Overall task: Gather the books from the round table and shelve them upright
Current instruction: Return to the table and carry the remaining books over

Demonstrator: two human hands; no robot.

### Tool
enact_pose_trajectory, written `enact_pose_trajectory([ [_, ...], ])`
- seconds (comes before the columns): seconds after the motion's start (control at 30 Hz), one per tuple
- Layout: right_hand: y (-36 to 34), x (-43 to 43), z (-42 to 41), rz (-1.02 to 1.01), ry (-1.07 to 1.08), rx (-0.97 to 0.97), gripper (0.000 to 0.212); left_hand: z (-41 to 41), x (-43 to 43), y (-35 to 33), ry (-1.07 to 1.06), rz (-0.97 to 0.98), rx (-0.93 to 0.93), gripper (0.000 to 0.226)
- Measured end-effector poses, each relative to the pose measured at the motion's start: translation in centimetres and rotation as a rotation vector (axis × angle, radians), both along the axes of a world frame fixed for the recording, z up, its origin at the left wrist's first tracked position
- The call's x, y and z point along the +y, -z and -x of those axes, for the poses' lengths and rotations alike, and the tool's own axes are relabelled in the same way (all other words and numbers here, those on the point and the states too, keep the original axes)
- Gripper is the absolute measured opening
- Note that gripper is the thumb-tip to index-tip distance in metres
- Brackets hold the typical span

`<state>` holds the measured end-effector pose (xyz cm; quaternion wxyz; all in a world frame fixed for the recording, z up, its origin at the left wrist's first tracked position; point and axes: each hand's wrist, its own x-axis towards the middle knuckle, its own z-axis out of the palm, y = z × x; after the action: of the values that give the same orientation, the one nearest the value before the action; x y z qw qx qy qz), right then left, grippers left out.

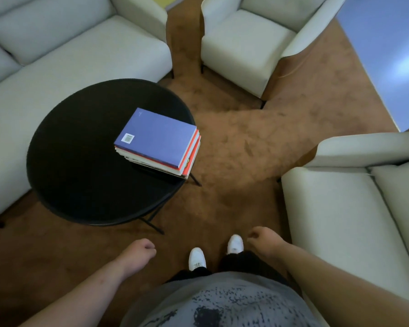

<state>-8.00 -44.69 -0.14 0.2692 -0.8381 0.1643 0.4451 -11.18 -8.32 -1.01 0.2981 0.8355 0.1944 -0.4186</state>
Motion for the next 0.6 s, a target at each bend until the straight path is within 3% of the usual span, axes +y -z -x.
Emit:
enact_pose_trajectory([
  [0.33,2.1,-6.9,-11.3,0.028,-0.101,0.093,0.018,-6.3,-3.9,0.4,-0.057,-0.089,0.104,0.007],
  [0.47,2.4,-9.9,-17.0,0.037,-0.163,0.082,0.007,-9.7,-6.8,-0.2,-0.169,-0.055,0.149,0.007],
  [0.6,2.4,-11.1,-22.9,0.041,-0.28,0.077,0.013,-12.2,-10.2,-1.4,-0.319,-0.015,0.1,0.011],
])
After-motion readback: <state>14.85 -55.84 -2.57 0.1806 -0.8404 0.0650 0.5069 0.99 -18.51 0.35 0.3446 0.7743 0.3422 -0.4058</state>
